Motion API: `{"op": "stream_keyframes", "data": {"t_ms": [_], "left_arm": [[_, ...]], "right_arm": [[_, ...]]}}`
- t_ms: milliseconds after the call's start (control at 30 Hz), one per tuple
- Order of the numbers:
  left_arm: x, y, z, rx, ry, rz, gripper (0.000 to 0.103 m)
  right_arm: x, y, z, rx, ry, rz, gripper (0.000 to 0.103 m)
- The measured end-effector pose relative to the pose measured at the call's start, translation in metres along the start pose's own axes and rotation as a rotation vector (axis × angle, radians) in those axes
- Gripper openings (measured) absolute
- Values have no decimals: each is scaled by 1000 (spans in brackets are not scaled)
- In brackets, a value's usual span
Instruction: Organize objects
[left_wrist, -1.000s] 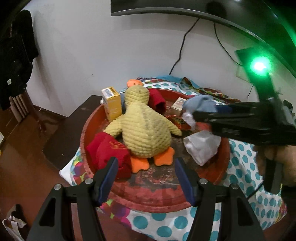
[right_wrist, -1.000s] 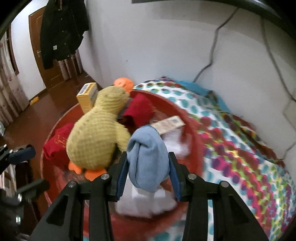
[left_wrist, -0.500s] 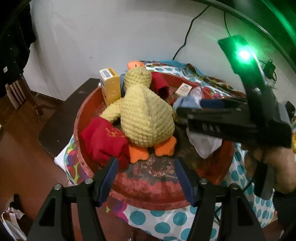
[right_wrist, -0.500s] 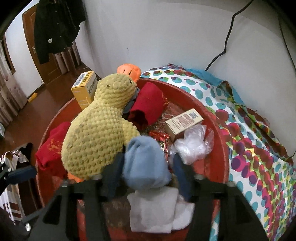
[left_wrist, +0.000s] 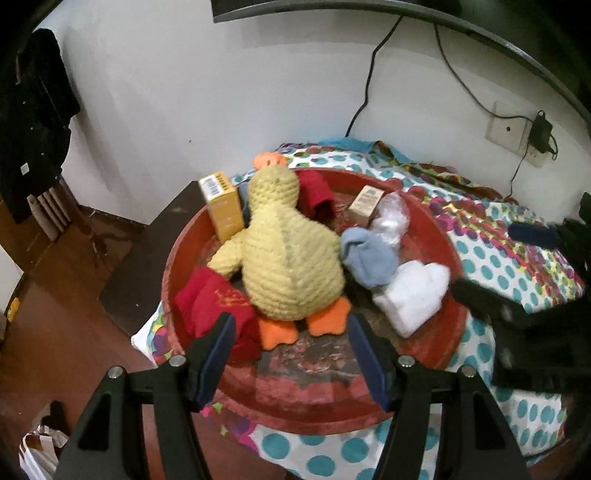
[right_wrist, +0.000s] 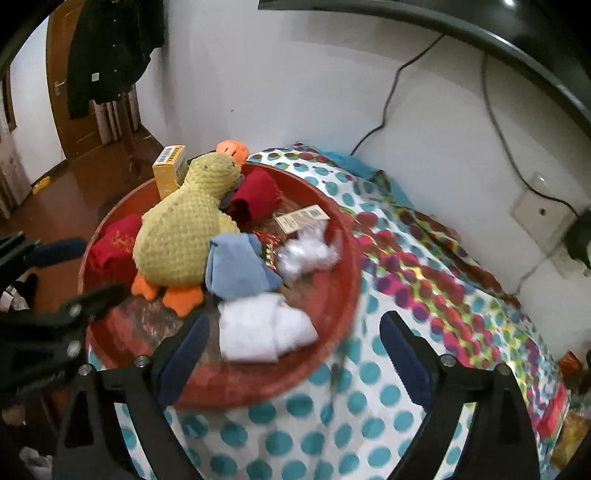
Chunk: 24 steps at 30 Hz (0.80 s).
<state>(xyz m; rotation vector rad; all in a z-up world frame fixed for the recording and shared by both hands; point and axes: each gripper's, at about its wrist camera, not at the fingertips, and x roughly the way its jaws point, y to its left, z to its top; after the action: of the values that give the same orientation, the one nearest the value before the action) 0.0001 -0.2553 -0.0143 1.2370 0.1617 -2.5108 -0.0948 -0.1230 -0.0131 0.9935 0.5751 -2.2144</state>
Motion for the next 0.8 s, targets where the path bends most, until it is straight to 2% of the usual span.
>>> {"op": "stream_keyframes", "data": {"t_ms": [100, 233, 400, 533, 700, 800], "left_arm": [[-1, -8, 6, 12, 0, 18, 65], [2, -19, 11, 24, 23, 41, 65], [15, -18, 13, -43, 129, -10, 65], [16, -19, 12, -64, 131, 46, 65], [17, -20, 10, -93, 143, -31, 65], [14, -28, 10, -52, 117, 23, 65]], "right_arm": [[-14, -9, -12, 31, 7, 0, 98], [-19, -20, -28, 72, 35, 17, 98], [-19, -24, -43, 92, 69, 40, 98], [-14, -23, -51, 93, 91, 54, 98], [-11, -20, -55, 101, 106, 64, 98], [-11, -16, -52, 88, 110, 58, 98]]}}
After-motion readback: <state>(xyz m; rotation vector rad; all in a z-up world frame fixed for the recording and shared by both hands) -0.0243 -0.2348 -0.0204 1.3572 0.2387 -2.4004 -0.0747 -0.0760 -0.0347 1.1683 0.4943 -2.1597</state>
